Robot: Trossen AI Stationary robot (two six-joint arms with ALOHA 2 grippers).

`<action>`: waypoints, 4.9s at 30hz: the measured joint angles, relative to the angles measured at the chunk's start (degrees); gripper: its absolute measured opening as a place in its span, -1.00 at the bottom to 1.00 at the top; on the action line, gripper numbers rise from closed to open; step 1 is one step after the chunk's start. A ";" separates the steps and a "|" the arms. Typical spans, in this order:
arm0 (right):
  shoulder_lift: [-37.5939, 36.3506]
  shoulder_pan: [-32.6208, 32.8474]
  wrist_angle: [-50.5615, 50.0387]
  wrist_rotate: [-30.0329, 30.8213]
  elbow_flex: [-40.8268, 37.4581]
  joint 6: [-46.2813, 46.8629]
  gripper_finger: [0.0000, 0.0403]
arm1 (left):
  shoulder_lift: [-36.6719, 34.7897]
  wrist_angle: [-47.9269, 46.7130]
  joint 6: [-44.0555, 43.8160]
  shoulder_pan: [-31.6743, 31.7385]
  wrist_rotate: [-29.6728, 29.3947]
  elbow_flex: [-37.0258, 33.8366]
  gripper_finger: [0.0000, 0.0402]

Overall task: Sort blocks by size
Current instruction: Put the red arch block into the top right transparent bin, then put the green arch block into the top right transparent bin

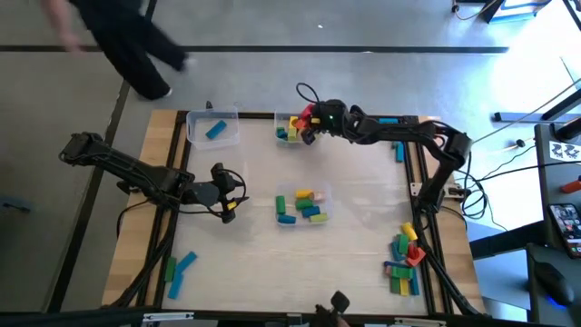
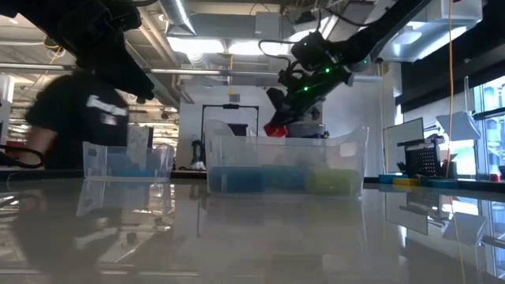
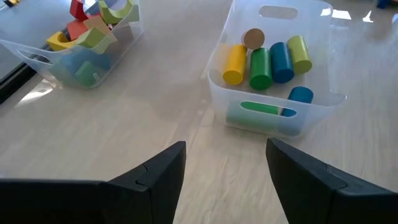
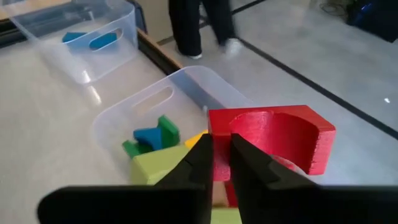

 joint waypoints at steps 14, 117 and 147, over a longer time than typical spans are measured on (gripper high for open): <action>1.40 -0.47 1.70 -1.78 0.00 0.13 -0.04 | 0.00 -0.04 0.01 -0.02 -0.01 0.00 0.09; -15.50 79.99 -66.26 -9.32 -3.47 107.20 0.04 | 0.00 0.03 0.62 0.00 -0.02 0.00 0.09; -9.07 81.66 -61.96 -17.79 -4.20 122.07 -0.58 | 0.00 0.01 1.30 -0.02 -0.03 0.00 0.09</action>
